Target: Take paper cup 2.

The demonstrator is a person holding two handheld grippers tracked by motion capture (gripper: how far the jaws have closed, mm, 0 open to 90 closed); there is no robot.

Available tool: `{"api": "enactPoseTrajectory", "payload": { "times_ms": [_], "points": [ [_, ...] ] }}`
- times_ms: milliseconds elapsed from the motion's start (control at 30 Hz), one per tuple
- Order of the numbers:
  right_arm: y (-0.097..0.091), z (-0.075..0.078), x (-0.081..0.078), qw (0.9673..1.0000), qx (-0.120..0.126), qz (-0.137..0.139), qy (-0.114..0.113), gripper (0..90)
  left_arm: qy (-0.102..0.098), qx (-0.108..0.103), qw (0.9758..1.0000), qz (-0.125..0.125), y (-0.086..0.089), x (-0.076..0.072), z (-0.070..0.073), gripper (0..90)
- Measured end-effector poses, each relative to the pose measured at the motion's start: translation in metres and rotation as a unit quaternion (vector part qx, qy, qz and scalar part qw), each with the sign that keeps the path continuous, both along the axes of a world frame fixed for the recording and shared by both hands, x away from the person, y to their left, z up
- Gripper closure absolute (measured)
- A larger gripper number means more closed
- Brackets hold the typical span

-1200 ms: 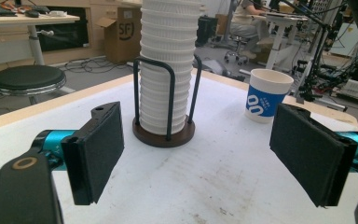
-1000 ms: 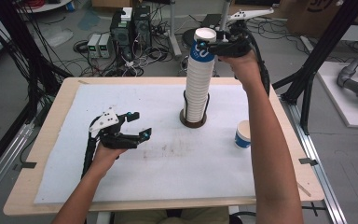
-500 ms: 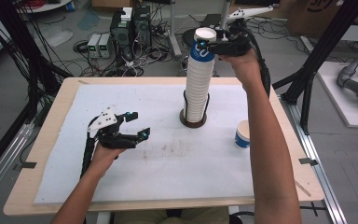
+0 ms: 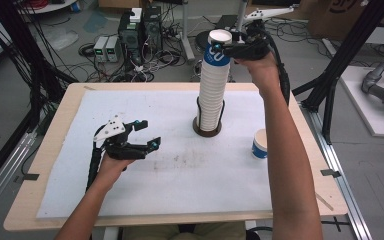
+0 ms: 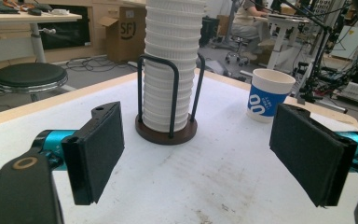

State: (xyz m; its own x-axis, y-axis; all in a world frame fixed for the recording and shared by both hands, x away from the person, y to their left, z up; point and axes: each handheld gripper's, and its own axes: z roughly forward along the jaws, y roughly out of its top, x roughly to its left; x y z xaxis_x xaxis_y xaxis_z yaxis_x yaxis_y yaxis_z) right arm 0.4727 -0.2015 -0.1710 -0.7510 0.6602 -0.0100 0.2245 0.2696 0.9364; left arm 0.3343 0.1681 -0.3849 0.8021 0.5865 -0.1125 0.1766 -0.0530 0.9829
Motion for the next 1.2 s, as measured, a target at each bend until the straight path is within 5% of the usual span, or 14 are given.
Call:
{"api": "enactPoseTrajectory", "payload": {
  "times_ms": [467, 567, 1200],
  "points": [
    [0.001, 0.0, -0.001, 1.0, 0.002, -0.005, -0.006, 31.8, 0.003, 0.0, 1.0, 0.001, 0.001, 0.0, -0.002, 17.6],
    [-0.002, 0.005, -0.004, 0.9993, 0.03, -0.005, -0.02, 32.8, 0.004, 0.0, 1.0, 0.0, 0.001, 0.0, -0.002, 17.6],
    [-0.024, 0.045, -0.029, 0.9936, 0.087, -0.011, -0.071, 32.3, 0.003, -0.002, 1.0, 0.001, 0.001, -0.001, -0.002, 17.6]
  ]
}}
